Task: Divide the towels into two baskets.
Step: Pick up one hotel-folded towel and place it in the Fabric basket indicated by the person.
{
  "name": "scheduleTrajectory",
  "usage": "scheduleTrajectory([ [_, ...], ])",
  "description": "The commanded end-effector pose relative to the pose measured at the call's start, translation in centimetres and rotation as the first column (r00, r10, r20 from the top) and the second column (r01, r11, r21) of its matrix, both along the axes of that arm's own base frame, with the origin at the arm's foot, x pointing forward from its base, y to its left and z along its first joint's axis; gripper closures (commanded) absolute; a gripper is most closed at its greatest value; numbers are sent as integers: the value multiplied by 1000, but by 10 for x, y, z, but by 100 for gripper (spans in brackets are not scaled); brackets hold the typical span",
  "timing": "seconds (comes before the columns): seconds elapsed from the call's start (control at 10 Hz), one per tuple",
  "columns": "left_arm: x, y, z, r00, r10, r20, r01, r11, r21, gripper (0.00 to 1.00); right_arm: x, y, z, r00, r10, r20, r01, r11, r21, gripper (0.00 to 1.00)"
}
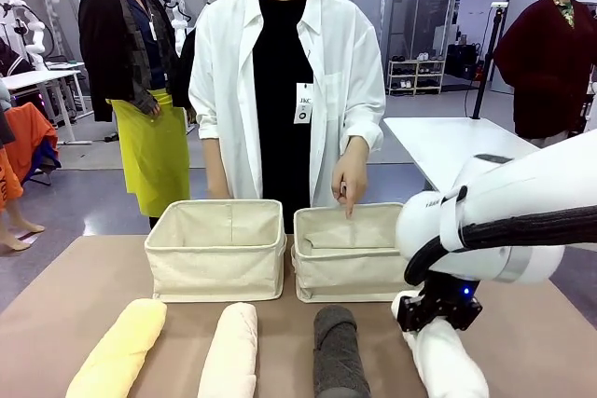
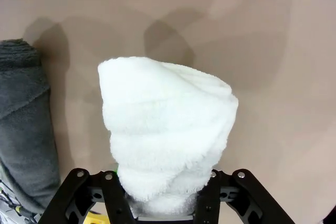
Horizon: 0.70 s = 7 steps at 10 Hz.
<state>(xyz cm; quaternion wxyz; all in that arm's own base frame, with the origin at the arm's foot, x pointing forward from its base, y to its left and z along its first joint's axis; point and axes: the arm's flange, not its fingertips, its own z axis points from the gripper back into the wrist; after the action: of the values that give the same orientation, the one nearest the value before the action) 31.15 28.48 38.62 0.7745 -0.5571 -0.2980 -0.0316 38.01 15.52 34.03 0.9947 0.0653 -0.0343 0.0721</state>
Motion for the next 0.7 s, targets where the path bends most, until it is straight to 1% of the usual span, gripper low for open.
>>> scheduleTrajectory([
  [0.0, -4, 2, 0, 1000, -3, -1, 3, 1000, 3, 0, -7, -9, 56, 995, 90, 34, -90, 996, 6, 76],
  [0.1, -4, 2, 0, 1000, -3, -1, 3, 1000, 3, 0, -4, -7, 84, 983, 174, 63, -174, 985, -1, 76],
  [0.2, -4, 2, 0, 1000, -3, -1, 3, 1000, 3, 0, -2, 0, 112, 938, 334, 98, -332, 943, -39, 76],
  [0.3, -4, 2, 0, 1000, -3, -1, 3, 1000, 3, 0, -1, 9, 132, 861, 493, 122, -489, 870, -70, 76],
  [0.4, -4, 2, 0, 1000, -3, -1, 3, 1000, 3, 0, -4, 20, 149, 729, 674, 122, -660, 739, -136, 76],
  [0.5, -4, 2, 0, 1000, -3, -1, 3, 1000, 3, 0, -9, 30, 162, 585, 805, 105, -789, 594, -156, 76],
  [0.6, -4, 2, 0, 1000, -3, -1, 3, 1000, 3, 0, -16, 45, 172, 385, 919, 86, -907, 394, -150, 76],
])
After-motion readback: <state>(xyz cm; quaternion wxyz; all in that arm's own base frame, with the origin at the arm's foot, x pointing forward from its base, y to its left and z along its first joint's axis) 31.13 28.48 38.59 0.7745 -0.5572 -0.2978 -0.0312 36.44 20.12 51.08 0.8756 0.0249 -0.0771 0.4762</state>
